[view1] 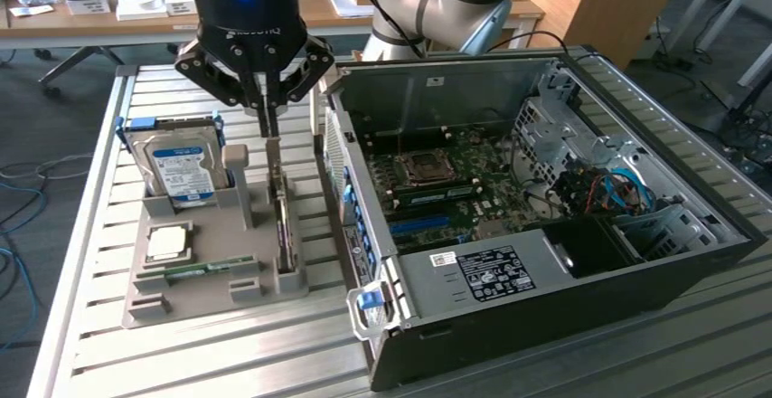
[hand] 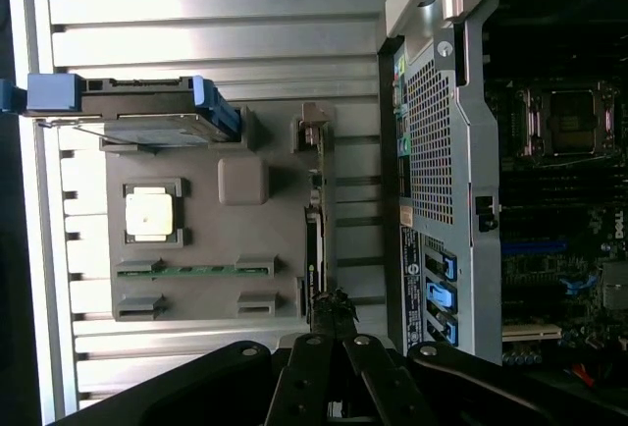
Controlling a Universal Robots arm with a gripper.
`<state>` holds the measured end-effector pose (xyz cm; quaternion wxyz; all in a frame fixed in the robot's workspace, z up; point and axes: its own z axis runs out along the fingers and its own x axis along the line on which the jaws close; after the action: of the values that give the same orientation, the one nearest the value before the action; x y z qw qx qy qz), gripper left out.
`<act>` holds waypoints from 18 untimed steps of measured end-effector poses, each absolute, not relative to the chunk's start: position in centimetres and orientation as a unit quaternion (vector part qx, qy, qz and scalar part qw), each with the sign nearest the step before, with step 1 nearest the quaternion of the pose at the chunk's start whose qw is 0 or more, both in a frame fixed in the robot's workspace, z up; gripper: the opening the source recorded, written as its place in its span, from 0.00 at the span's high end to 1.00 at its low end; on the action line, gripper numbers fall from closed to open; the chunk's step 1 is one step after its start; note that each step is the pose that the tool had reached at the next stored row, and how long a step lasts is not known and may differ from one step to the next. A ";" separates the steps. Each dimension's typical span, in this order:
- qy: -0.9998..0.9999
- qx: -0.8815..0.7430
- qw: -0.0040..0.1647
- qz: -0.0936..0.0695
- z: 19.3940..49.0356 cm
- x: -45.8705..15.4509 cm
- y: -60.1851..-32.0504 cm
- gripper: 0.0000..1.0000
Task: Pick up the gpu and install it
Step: 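Pick up the gpu and move the gpu toward the slot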
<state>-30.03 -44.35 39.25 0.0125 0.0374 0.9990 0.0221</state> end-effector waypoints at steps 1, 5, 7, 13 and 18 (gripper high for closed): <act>0.999 0.037 0.012 0.022 39.3 -30.0 -44.4 0.83; 0.999 0.037 0.012 0.022 39.3 -30.0 -44.4 0.71; 0.999 0.037 0.012 0.022 39.2 -30.0 -44.4 0.64; 0.999 0.037 0.012 0.022 39.2 -30.0 -44.4 0.64; 0.999 0.037 0.012 0.022 39.1 -30.0 -44.3 0.64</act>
<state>-30.03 -44.35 39.08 0.0125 0.0374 0.9990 0.0221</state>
